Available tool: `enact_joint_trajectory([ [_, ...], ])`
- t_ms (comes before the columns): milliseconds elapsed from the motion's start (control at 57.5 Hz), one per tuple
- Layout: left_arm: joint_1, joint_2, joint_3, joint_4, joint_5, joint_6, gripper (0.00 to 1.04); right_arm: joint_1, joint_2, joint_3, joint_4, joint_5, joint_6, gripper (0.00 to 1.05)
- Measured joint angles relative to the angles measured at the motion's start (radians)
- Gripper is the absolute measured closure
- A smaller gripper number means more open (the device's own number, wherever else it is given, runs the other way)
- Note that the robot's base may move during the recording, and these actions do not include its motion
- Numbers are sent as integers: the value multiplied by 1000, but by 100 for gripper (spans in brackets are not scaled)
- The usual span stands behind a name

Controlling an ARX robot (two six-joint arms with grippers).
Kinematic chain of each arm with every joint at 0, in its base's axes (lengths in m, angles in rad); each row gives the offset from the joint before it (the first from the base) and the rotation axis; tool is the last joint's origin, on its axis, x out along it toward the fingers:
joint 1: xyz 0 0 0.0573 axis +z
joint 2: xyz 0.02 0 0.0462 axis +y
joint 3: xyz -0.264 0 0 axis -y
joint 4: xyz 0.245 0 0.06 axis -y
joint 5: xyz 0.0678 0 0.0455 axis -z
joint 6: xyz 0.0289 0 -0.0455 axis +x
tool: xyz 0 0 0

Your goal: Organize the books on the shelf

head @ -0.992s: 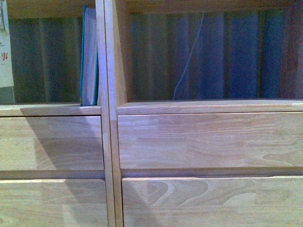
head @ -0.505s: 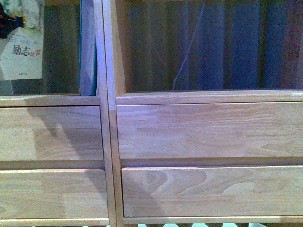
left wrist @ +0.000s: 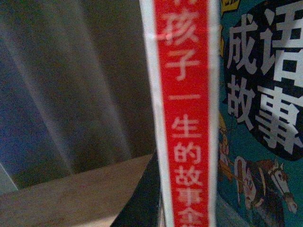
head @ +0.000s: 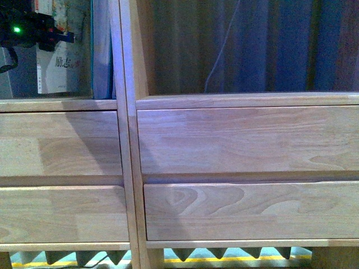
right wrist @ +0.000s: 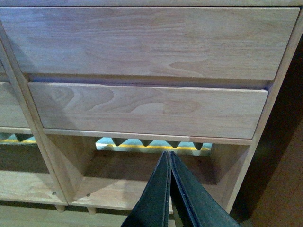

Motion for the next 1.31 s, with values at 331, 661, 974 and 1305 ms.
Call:
enact_joint_trajectory([
  [331, -29, 151, 299, -162, -12, 104, 98, 0, -93, -39, -55, 0, 0, 102],
  [661, -30, 174, 328, -143, -17, 133, 98, 0, -250, -63, -200, 0, 0, 102],
  [974, -16, 174, 223, -71, -20, 140, 98, 1, -327, -63, -251, 0, 0, 81],
  [1305, -13, 158, 180, -43, -18, 140, 98, 1, -328, -63, -251, 0, 0, 31],
])
